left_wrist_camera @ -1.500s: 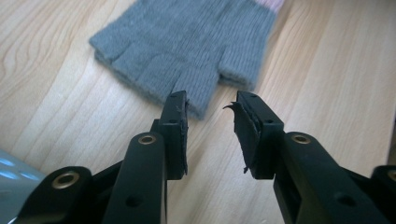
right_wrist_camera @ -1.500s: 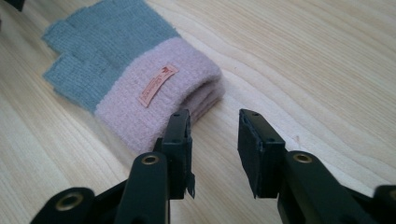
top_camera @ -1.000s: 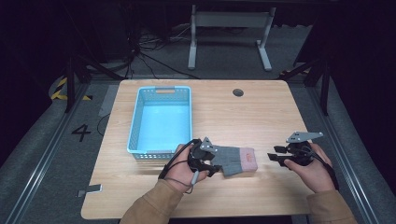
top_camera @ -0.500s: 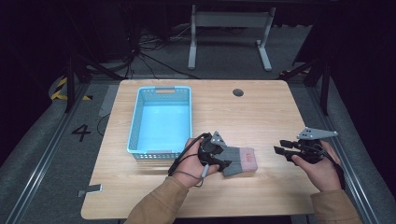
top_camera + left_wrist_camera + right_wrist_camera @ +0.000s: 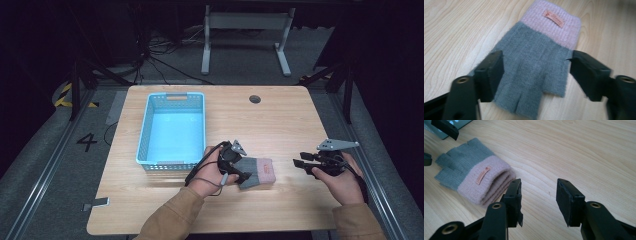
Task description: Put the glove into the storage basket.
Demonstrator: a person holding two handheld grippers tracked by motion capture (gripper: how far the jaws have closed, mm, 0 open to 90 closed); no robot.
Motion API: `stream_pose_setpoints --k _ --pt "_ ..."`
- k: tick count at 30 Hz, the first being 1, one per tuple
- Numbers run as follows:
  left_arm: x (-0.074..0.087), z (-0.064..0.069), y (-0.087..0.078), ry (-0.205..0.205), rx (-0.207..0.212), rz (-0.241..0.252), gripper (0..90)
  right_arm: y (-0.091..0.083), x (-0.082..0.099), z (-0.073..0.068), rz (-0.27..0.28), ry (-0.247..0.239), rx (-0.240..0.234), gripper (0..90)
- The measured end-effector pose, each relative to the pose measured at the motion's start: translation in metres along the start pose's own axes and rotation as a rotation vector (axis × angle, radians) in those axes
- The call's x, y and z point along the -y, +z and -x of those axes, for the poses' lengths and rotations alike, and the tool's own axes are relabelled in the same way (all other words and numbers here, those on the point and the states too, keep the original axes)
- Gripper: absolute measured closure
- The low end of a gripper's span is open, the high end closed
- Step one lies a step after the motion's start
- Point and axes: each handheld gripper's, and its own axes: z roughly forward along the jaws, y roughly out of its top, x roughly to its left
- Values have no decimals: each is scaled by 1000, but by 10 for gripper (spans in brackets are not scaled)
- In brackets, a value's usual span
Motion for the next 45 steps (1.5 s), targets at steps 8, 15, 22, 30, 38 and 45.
stream_pose_setpoints --k 8,15,22,30,38,45 --pt "-1 0 11 1 -6 -4 202 3 4 1 -13 6 -3 565" --pt "-1 0 23 6 -10 -11 209 2 7 1 -16 12 0 564" --pt "1 0 34 39 -18 -58 197 1 9 2 -12 14 -6 547" --pt "2 0 38 75 -46 -56 173 3 10 -1 -4 16 -63 536" --pt "4 -2 40 71 -70 -61 146 3 9 -1 6 18 -86 519" --pt "5 -1 43 73 -74 -56 128 5 9 -1 -11 12 -82 507"
